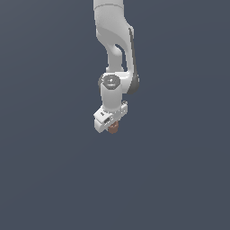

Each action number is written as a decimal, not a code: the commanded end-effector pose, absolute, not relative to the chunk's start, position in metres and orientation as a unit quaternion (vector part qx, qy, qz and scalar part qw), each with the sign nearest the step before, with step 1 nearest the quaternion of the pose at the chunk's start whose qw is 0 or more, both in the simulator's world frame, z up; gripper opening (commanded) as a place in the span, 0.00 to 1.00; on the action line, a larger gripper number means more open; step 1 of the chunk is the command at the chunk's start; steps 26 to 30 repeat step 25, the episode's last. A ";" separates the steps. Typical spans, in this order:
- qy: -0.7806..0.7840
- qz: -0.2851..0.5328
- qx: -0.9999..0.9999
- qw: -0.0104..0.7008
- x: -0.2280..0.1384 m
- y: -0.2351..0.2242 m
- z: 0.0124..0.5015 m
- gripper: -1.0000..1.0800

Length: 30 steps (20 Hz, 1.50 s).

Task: Pick up the object and move it to a goal position.

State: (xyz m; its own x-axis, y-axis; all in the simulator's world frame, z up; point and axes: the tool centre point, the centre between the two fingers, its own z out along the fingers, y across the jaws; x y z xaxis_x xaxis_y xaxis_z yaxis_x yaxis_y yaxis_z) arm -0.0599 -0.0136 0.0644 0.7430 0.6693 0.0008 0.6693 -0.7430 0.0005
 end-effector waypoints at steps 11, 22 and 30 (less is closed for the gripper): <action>0.358 0.000 0.934 0.000 0.002 -0.087 0.102 0.00; 0.359 0.000 0.934 0.000 0.028 -0.113 0.115 0.00; 0.359 0.000 0.934 0.000 0.029 -0.114 0.115 0.00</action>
